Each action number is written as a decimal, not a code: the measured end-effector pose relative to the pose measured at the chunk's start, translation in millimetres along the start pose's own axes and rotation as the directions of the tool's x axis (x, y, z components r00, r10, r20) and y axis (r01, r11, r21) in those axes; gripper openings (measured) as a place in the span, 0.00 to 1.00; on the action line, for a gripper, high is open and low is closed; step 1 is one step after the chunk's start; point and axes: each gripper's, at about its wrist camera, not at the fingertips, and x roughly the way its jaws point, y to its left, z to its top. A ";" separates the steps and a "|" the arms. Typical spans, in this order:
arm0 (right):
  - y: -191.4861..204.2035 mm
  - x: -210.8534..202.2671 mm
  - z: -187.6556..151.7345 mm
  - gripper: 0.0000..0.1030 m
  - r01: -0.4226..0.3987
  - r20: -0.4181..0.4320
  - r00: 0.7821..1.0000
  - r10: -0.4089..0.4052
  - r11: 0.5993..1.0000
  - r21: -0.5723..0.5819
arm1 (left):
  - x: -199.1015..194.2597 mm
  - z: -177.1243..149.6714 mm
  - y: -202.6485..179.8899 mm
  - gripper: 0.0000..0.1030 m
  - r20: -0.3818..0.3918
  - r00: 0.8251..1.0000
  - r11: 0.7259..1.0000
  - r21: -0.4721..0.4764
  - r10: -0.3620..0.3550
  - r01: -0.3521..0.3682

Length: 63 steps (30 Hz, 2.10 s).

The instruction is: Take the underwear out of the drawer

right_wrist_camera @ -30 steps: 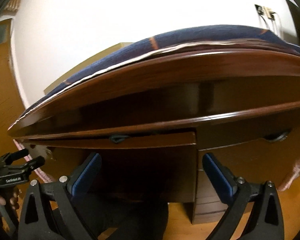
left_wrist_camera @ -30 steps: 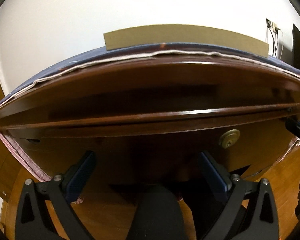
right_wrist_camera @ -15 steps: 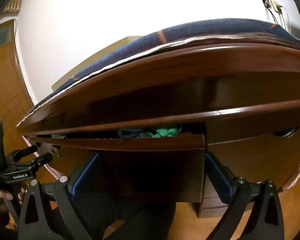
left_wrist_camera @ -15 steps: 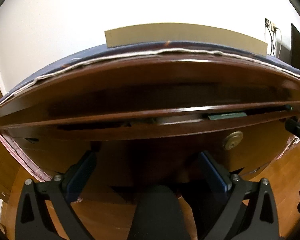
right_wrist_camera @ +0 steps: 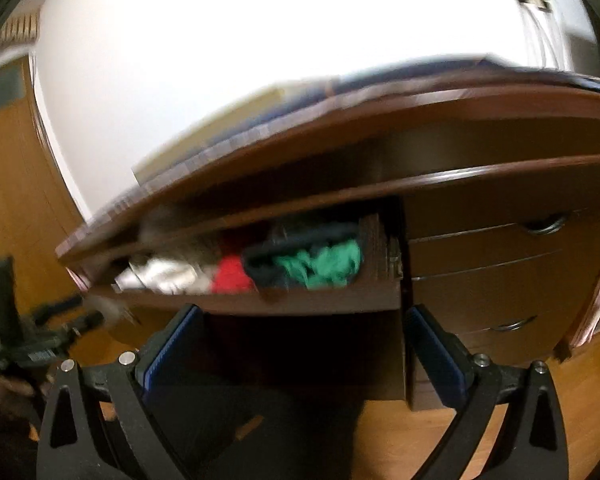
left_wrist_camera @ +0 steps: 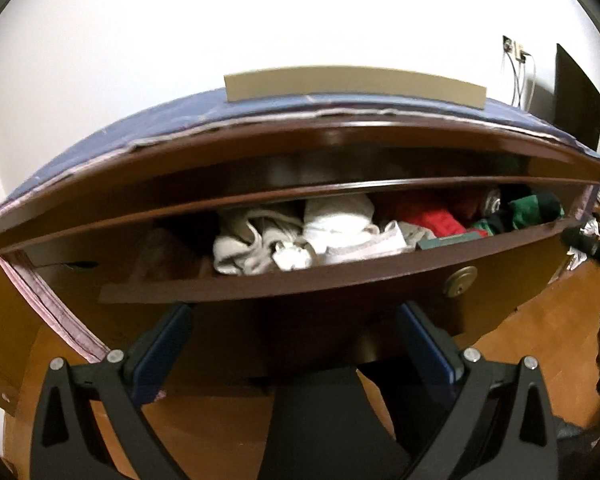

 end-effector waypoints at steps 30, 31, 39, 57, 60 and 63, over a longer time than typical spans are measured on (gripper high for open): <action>92.9 72.2 8.5 0.38 0.146 -0.273 0.942 -0.196 0.971 -0.191 | 77.2 47.5 25.5 0.93 -0.186 0.982 0.994 -0.113 -0.027 0.006; 93.2 72.6 8.3 0.38 0.145 -0.279 0.940 -0.195 0.971 -0.190 | 78.1 47.1 27.2 0.93 -0.189 0.981 0.992 -0.122 -0.031 0.008; 95.5 66.3 4.6 0.42 0.135 -0.314 0.931 -0.187 0.974 -0.180 | 72.5 39.8 30.1 0.95 -0.204 0.979 0.993 -0.120 -0.021 -0.003; 111.0 18.6 -37.3 0.51 0.093 -0.355 0.923 -0.146 0.983 -0.161 | 44.6 21.8 50.5 0.96 -0.229 0.969 0.990 -0.123 -0.090 0.063; 114.6 9.8 -45.5 0.57 0.086 -0.360 0.922 -0.140 0.983 -0.161 | 49.6 17.1 56.8 0.98 -0.242 0.966 0.990 -0.123 -0.095 0.067; 114.7 7.6 -48.1 0.58 0.069 -0.375 0.919 -0.123 0.986 -0.152 | 55.0 14.8 58.8 0.98 -0.249 0.966 0.992 -0.117 -0.069 0.041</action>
